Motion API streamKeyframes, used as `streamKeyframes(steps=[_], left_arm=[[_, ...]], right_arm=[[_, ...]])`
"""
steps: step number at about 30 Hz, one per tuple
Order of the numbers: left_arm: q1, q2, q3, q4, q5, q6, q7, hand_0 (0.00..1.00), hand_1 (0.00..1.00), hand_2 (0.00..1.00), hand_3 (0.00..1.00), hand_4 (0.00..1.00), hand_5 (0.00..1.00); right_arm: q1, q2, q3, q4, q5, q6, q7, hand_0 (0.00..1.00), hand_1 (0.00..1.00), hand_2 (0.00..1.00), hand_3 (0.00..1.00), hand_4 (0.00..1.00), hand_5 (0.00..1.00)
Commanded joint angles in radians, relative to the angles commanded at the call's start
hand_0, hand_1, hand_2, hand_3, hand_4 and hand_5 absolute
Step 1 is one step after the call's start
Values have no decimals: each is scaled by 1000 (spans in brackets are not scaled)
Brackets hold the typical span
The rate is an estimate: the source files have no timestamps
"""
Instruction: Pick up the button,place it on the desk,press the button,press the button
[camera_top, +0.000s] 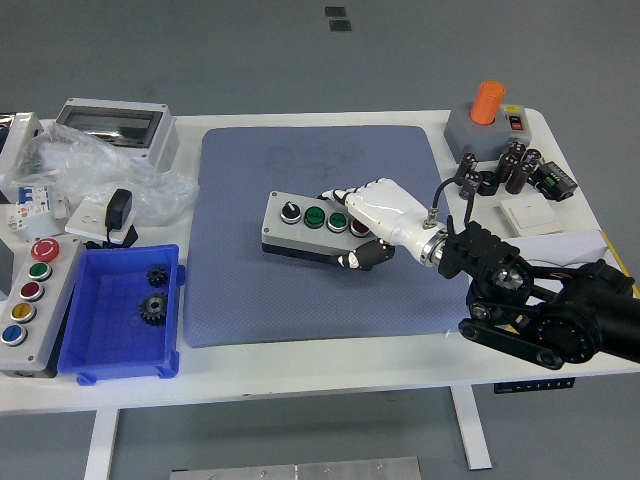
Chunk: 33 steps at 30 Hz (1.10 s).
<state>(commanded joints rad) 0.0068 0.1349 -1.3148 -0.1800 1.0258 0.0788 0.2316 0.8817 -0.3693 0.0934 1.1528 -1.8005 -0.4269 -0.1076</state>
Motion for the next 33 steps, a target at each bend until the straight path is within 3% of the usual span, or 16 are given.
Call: streamKeyframes(steps=[10,11,28,29,33], left_arm=[[-6,1,-4,0,5,0,0,552,534,520,606,621,324],[-6,1,-3,0,4,0,0,552,534,520,606,621,324],[-13,1,-20,0,19,-2,-1,552,533,520,606,620,324],[-13,1,-19,0,19,-2,-1,552,534,520,606,620,325],[-15,3,-18,0,16,-2,-1,552,534,520,606,620,325]], right_arm=[[11,14,-8,-25,-189,37,-41,569,574,499,538,162,2],[11,16,-8,-26,-195,40,-43,584,603,604,548,168,2],[16,18,9,-39,-210,111,-59,591,614,624,560,184,2],[17,18,9,-39,-209,114,-60,574,636,671,665,357,2],[19,17,10,-39,-198,124,-65,574,636,671,665,357,2]])
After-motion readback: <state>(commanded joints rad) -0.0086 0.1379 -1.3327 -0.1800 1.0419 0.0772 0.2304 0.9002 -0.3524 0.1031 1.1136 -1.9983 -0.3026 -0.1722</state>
